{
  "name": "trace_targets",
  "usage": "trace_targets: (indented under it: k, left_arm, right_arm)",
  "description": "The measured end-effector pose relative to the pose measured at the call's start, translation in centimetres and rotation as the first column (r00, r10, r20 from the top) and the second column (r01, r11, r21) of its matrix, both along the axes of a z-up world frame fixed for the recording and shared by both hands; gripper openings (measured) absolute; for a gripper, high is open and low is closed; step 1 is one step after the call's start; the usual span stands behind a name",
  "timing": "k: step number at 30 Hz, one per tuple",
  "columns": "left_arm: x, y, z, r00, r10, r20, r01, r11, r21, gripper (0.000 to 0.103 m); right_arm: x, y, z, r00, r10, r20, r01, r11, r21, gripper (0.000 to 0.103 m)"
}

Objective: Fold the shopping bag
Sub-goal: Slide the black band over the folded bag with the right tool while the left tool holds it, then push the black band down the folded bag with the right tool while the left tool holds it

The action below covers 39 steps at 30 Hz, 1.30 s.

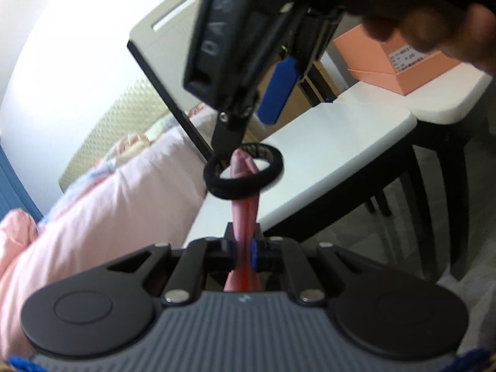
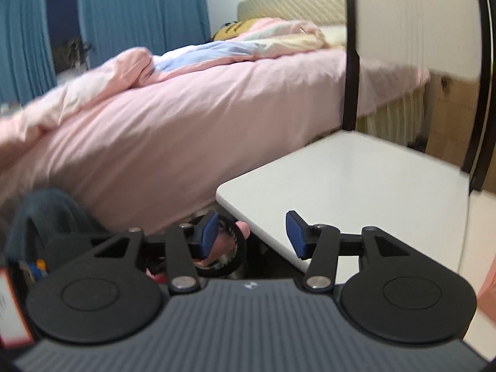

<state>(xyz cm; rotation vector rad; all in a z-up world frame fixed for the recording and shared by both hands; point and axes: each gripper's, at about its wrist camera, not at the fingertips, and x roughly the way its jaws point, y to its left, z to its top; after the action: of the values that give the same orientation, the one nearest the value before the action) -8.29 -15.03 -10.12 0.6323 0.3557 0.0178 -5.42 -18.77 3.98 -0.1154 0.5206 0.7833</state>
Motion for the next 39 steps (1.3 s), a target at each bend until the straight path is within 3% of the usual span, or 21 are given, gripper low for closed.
trace_targets:
  k: [2, 5, 9, 11, 13, 14, 15, 19, 25, 29, 33, 36, 39]
  left_arm:
    - [0.1, 0.1, 0.1, 1.0, -0.006, -0.015, 0.005, 1.0, -0.027, 0.01]
    - [0.3, 0.6, 0.3, 0.999, -0.003, -0.037, 0.001, 0.997, -0.071, 0.011]
    - [0.5, 1.2, 0.5, 0.998, 0.015, -0.053, -0.02, 0.995, -0.094, 0.011]
    - [0.6, 1.4, 0.5, 0.998, 0.018, -0.057, -0.024, 0.995, -0.099, 0.011]
    - [0.6, 1.5, 0.6, 0.998, 0.029, -0.054, -0.034, 0.995, -0.095, 0.011]
    - [0.6, 1.5, 0.6, 0.998, 0.035, -0.052, -0.04, 0.995, -0.09, 0.011]
    - [0.7, 1.5, 0.5, 0.998, 0.04, -0.049, -0.044, 0.996, -0.082, 0.011]
    - [0.2, 0.5, -0.1, 0.999, 0.033, 0.0, -0.033, 0.999, 0.014, 0.011]
    - [-0.3, -1.2, -1.9, 0.996, 0.002, 0.093, -0.023, 0.975, 0.221, 0.01]
    - [-0.6, -1.9, -2.8, 0.993, -0.024, 0.117, -0.013, 0.951, 0.308, 0.009]
    - [-1.5, -2.9, -3.9, 0.98, -0.101, 0.169, 0.02, 0.907, 0.421, 0.008]
    - [-2.1, -3.4, -4.4, 0.973, -0.149, 0.176, 0.053, 0.887, 0.458, 0.008]
    - [-2.5, -3.5, -4.4, 0.969, -0.176, 0.171, 0.079, 0.885, 0.459, 0.007]
  right_arm:
    - [-0.8, 0.4, 0.0, 0.998, 0.012, 0.068, -0.009, 0.999, -0.046, 0.051]
    - [-1.0, 0.3, 0.1, 0.996, 0.005, 0.085, -0.001, 0.999, -0.042, 0.051]
    - [-0.8, -0.8, 1.0, 0.997, -0.013, 0.076, 0.009, 0.999, 0.049, 0.051]
    - [-0.5, -1.3, 1.1, 1.0, 0.007, 0.024, -0.009, 0.995, 0.095, 0.048]
    - [0.3, -1.5, 0.7, 0.996, 0.04, -0.085, -0.028, 0.99, 0.135, 0.023]
    - [0.6, -1.6, 0.5, 0.989, 0.056, -0.136, -0.034, 0.987, 0.158, 0.015]
    - [1.0, -1.8, 0.4, 0.984, 0.058, -0.169, -0.028, 0.984, 0.175, 0.015]
    - [2.6, -2.9, -0.6, 0.941, 0.064, -0.333, 0.029, 0.963, 0.268, 0.015]
    - [4.6, -5.1, -2.8, 0.825, 0.106, -0.556, 0.171, 0.89, 0.423, 0.016]
    - [4.6, -5.5, -3.3, 0.799, 0.111, -0.591, 0.199, 0.879, 0.434, 0.017]
    - [4.6, -6.3, -3.9, 0.774, 0.083, -0.628, 0.256, 0.866, 0.43, 0.017]
    - [4.8, -7.0, -4.7, 0.748, 0.063, -0.661, 0.3, 0.855, 0.422, 0.018]
    - [4.8, -7.6, -5.2, 0.727, 0.063, -0.684, 0.319, 0.851, 0.418, 0.019]
